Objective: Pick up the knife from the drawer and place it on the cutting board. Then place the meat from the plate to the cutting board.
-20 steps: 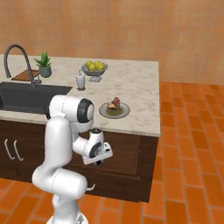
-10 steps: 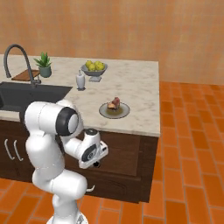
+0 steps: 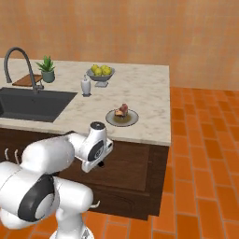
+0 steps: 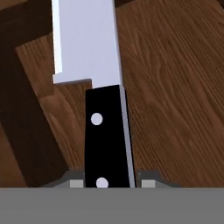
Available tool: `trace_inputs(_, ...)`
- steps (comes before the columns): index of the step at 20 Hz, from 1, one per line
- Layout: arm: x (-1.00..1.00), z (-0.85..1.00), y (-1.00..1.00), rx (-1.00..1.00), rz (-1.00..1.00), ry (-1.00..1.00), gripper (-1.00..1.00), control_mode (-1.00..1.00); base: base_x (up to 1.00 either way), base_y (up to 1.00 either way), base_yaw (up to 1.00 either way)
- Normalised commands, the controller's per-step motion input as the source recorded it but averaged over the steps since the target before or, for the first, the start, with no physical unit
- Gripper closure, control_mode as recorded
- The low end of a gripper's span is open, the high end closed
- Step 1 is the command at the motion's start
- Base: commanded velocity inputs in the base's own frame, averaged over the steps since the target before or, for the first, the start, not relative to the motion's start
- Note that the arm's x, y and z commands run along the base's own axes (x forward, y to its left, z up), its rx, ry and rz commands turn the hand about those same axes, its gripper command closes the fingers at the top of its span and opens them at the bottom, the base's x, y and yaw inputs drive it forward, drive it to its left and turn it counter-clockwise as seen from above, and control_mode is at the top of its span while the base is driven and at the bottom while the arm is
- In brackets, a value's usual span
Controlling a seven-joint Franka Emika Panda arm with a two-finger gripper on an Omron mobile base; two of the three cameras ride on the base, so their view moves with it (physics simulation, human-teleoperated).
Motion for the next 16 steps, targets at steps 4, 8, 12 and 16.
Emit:
trace_inputs(4, -0.55, 1.00, 0.00, 0.02, 0.14, 0.00, 1.00, -1.00, 0.00, 0.00, 0.00)
trace_inputs(8, -0.43, 0.89, 0.14, 0.02, 0.12, 0.00, 1.00, -1.00, 0.00, 0.00, 0.00)
trace_inputs(12, -0.10, 0.51, 0.41, 0.00, 0.05, 0.00, 1.00, -1.00, 0.00, 0.00, 0.00)
trace_inputs(16, 0.00, -0.08, 0.20, -0.03, 0.09, 0.05, 1.00, -1.00, 0.00, 0.00, 0.00)
